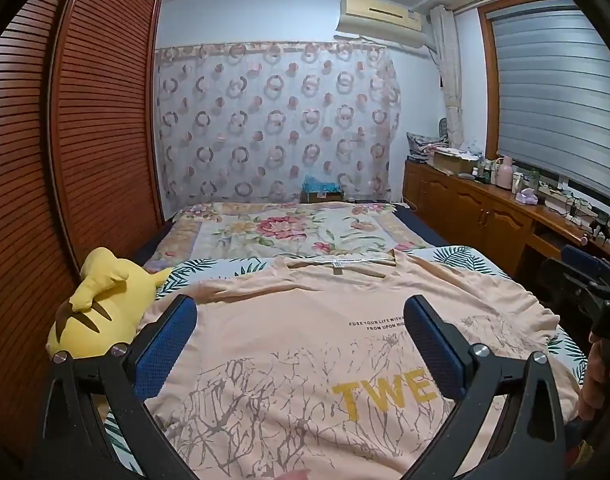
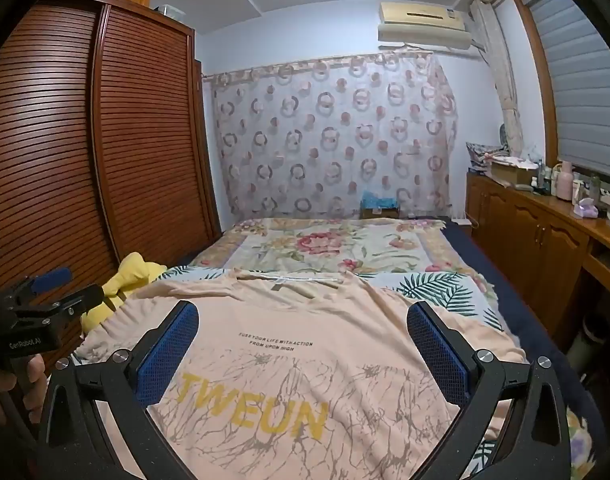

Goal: Fold small clothes

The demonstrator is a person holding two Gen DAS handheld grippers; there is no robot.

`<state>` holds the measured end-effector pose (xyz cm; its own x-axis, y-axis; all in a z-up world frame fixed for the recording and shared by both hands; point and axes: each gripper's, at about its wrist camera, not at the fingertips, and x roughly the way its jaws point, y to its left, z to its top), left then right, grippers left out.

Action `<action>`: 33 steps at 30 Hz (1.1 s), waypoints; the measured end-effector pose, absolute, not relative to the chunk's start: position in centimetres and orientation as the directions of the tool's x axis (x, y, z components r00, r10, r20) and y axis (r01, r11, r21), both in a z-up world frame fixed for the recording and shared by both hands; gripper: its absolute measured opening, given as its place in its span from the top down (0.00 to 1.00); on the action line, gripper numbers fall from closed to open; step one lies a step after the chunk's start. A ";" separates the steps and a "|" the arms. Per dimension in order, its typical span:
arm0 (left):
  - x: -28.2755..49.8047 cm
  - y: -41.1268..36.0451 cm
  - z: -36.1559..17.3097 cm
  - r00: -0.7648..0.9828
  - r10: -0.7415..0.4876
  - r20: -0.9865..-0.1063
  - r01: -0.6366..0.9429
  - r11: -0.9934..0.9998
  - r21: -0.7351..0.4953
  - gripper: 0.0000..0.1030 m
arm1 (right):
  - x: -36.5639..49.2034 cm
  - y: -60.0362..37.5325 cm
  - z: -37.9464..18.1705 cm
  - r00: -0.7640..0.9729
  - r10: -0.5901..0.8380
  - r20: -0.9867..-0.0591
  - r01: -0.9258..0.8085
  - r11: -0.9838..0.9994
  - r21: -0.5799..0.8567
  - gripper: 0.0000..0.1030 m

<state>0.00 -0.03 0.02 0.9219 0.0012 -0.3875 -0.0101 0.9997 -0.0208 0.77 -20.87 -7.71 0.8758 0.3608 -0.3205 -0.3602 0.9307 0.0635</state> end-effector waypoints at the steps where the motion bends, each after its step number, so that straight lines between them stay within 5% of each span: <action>1: 0.0 -0.1 0.0 0.923 0.007 -0.384 -0.014 1.000 -0.015 0.00 | 0.7 -20.8 -7.7 0.877 0.357 -0.321 -0.361 0.931 0.048 0.00; 33: -0.2 -0.3 0.4 0.928 0.013 -0.372 -0.021 1.000 -0.016 0.00 | 0.6 -20.9 -7.7 0.877 0.361 -0.317 -0.362 0.930 0.058 0.00</action>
<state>-0.24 -0.32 0.36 0.9282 0.0134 -0.3717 -0.0208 0.9997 -0.0160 0.61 -20.87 -7.70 0.8770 0.3611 -0.3170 -0.3621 0.9303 0.0580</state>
